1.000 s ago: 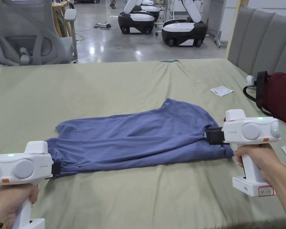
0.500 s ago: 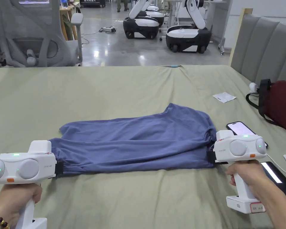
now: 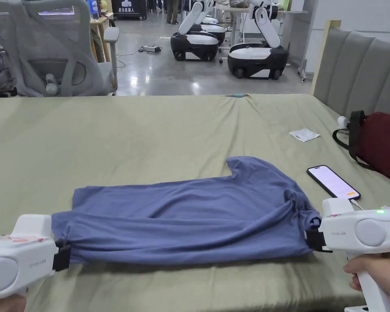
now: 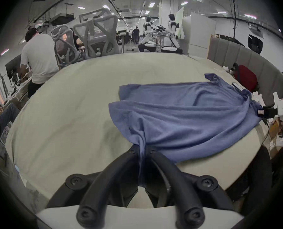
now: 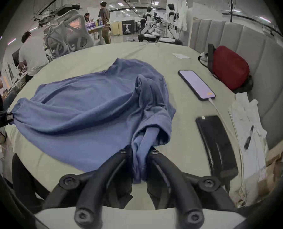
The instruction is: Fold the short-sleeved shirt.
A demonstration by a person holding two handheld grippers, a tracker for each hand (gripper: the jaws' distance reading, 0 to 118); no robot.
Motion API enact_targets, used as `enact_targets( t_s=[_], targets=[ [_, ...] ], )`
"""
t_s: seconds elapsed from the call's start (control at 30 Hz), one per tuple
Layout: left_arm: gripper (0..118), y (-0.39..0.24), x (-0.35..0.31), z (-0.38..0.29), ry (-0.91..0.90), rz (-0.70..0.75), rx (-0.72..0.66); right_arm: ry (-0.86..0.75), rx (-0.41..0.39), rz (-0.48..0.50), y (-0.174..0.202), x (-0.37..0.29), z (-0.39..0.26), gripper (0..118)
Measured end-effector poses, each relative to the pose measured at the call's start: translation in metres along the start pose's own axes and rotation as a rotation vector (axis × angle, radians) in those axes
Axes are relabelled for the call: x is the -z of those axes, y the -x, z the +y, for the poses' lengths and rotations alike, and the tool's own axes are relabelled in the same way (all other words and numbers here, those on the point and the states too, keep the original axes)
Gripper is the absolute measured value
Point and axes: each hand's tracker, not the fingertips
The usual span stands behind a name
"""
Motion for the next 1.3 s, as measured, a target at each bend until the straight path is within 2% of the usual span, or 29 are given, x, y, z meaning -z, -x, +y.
enact_targets(
  t_s=[0.23,0.27,0.3,0.37,0.4,0.43,0.47,0.5,0.53,0.57,0.63,0.67,0.7,0.73,0.77,0.8,1.03,1.3],
  targets=[
    [4,-0.009,0.027,-0.027,0.054,0.023,-0.025,0.035,-0.024,-0.030,0.009,0.025,-0.017,16],
    [4,-0.010,0.030,-0.028,0.056,0.025,-0.021,0.035,-0.023,-0.032,0.009,0.025,-0.017,19],
    [9,-0.012,0.032,-0.029,0.058,0.030,-0.012,0.034,-0.022,-0.034,0.009,0.024,-0.016,29],
    [13,-0.013,0.031,-0.029,0.049,0.040,-0.003,0.018,-0.038,-0.057,0.011,0.021,-0.016,33],
    [20,-0.012,0.030,-0.028,0.041,0.047,-0.003,0.002,-0.050,-0.096,0.011,0.018,-0.016,42],
    [38,-0.012,0.028,-0.026,0.034,0.064,0.000,-0.004,-0.058,-0.121,0.011,0.015,-0.016,64],
    [70,-0.012,0.024,-0.024,0.025,0.103,0.005,0.002,-0.056,-0.123,0.011,0.011,-0.016,87],
    [113,-0.012,0.021,-0.022,0.021,0.106,0.005,-0.001,-0.052,-0.111,0.010,0.004,-0.016,113],
    [118,-0.010,0.015,-0.021,-0.008,0.085,0.005,-0.027,-0.039,-0.081,0.010,-0.003,-0.016,118],
    [107,-0.012,0.006,-0.019,-0.074,0.076,0.011,-0.068,-0.027,-0.045,0.012,-0.011,-0.015,118],
    [106,-0.014,-0.004,-0.012,-0.077,0.072,-0.015,-0.117,-0.020,-0.021,0.018,-0.022,-0.010,112],
    [102,-0.017,-0.008,-0.007,-0.076,0.077,-0.017,-0.120,-0.025,-0.033,0.022,-0.027,-0.007,104],
    [86,-0.021,-0.012,-0.004,-0.088,0.083,-0.015,-0.137,-0.033,-0.042,0.027,-0.031,-0.005,82],
    [63,-0.021,-0.014,0.000,-0.116,0.092,-0.003,-0.159,-0.048,-0.055,0.032,-0.033,-0.002,56],
    [32,-0.025,-0.016,0.002,-0.144,0.105,0.005,-0.184,-0.067,-0.078,0.038,-0.034,0.000,26],
    [1,-0.029,-0.016,0.003,-0.153,0.119,0.012,-0.194,-0.076,-0.093,0.042,-0.032,0.001,1],
    [0,-0.034,-0.014,0.004,-0.149,0.111,-0.015,-0.217,-0.058,-0.121,0.056,-0.035,0.003,0],
    [0,-0.031,-0.006,0.022,-0.156,0.154,-0.035,-0.231,-0.040,-0.155,0.056,-0.038,0.010,0]
  ],
)
